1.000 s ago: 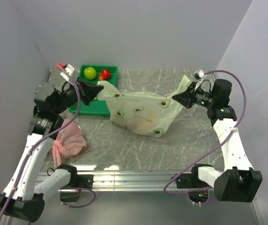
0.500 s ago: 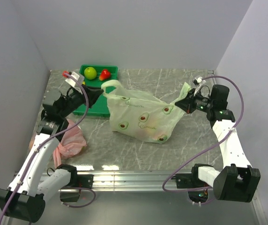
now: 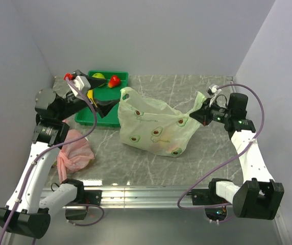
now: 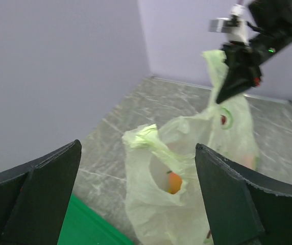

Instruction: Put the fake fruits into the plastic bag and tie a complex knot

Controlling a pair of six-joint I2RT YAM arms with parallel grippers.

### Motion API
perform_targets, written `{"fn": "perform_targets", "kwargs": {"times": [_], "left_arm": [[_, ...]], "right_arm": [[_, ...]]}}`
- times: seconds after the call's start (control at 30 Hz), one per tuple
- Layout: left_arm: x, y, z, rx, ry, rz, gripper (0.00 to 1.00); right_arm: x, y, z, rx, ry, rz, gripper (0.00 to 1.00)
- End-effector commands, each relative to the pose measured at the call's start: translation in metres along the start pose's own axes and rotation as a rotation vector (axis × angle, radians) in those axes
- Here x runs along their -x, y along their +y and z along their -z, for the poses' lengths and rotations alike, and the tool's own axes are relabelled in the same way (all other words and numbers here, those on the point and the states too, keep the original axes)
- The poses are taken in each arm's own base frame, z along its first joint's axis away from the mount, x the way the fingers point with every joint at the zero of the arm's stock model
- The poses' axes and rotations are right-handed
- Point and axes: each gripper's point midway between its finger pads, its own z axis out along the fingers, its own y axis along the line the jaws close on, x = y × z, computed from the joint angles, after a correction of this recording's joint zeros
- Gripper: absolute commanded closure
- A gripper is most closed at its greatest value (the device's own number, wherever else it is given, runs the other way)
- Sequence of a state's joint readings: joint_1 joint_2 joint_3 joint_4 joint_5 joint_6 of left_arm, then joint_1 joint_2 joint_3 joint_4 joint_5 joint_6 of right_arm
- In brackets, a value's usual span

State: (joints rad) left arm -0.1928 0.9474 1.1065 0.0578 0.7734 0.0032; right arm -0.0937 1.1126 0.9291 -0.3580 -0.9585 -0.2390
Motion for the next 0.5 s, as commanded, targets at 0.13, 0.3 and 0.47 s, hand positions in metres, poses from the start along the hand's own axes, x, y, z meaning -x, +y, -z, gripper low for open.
{"fn": "perform_targets", "kwargs": {"times": [0.13,0.3,0.47], "left_arm": [[0.004,-0.033,-0.009,-0.297,0.005,-0.031,0.01],[-0.004,-0.038,-0.018,-0.439,0.017,-0.016,0.01],[-0.015,-0.044,-0.021,-0.509,0.003,-0.008,0.01]], "right_arm": [[0.003,0.013,0.000,0.040,0.011,0.145,1.00],[0.002,0.014,-0.002,0.047,0.024,0.170,1.00],[0.001,0.012,-0.003,0.047,0.035,0.179,1.00]]}}
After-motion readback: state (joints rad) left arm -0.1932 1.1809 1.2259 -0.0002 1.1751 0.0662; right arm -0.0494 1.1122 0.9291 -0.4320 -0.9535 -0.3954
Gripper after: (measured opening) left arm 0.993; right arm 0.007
